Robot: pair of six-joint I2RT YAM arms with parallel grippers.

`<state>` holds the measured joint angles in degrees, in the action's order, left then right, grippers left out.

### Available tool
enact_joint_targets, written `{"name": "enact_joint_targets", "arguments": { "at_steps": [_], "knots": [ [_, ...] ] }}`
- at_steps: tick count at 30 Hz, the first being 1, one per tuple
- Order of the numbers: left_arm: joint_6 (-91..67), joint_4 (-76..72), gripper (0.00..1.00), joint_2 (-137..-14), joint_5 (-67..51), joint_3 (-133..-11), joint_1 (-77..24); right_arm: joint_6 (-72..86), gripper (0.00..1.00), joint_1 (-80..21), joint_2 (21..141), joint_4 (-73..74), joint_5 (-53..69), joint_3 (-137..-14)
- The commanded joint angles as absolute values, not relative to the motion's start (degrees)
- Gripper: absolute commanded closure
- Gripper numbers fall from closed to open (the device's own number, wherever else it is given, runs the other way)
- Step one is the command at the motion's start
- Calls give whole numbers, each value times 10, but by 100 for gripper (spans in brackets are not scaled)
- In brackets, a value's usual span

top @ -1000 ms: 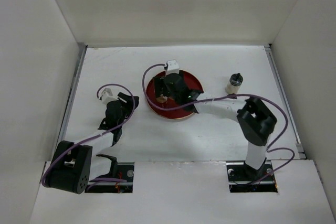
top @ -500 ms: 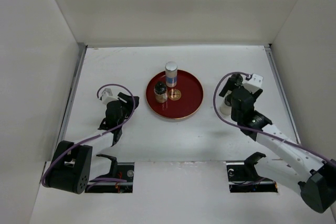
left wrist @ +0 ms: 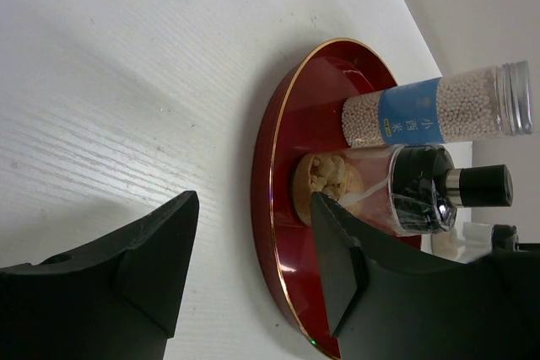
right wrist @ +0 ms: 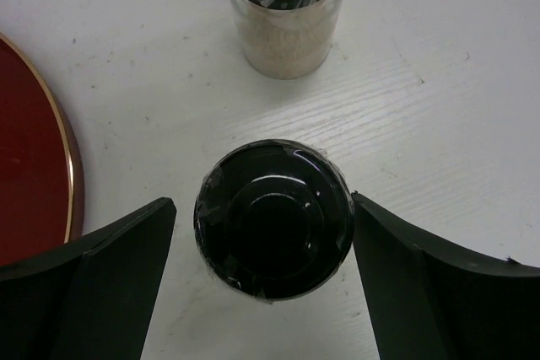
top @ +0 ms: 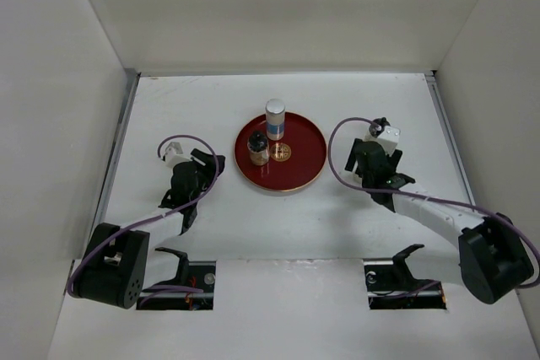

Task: Organize the condiment bottles

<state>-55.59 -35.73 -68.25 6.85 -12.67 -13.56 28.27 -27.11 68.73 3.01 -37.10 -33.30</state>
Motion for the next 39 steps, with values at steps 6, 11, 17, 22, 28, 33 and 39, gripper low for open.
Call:
{"name": "enact_joint_targets", "arguments": {
  "at_steps": [6,11,17,22,28,33,39],
  "knots": [
    [-560,-392,46,-683,62,-127,-133,259,38,-284,667,-8,-446,-380],
    [-559,-392,46,-687,63,-128,-134,227,40,-361,639,-25,-447,-413],
    [-557,-394,46,-686,66,-127,-132,226,39,-443,764,-100,-342,-482],
    [-555,-391,46,-679,69,-126,-132,220,38,-497,882,-120,-315,-554],
    [-558,-391,46,-679,65,-125,-131,214,17,-515,946,-113,-301,-591],
    [-560,-394,46,-685,64,-125,-130,190,0,-506,891,-113,-313,-583],
    [-561,-394,46,-681,66,-124,-130,190,0,-378,794,-128,-332,-530]
  ]
}}
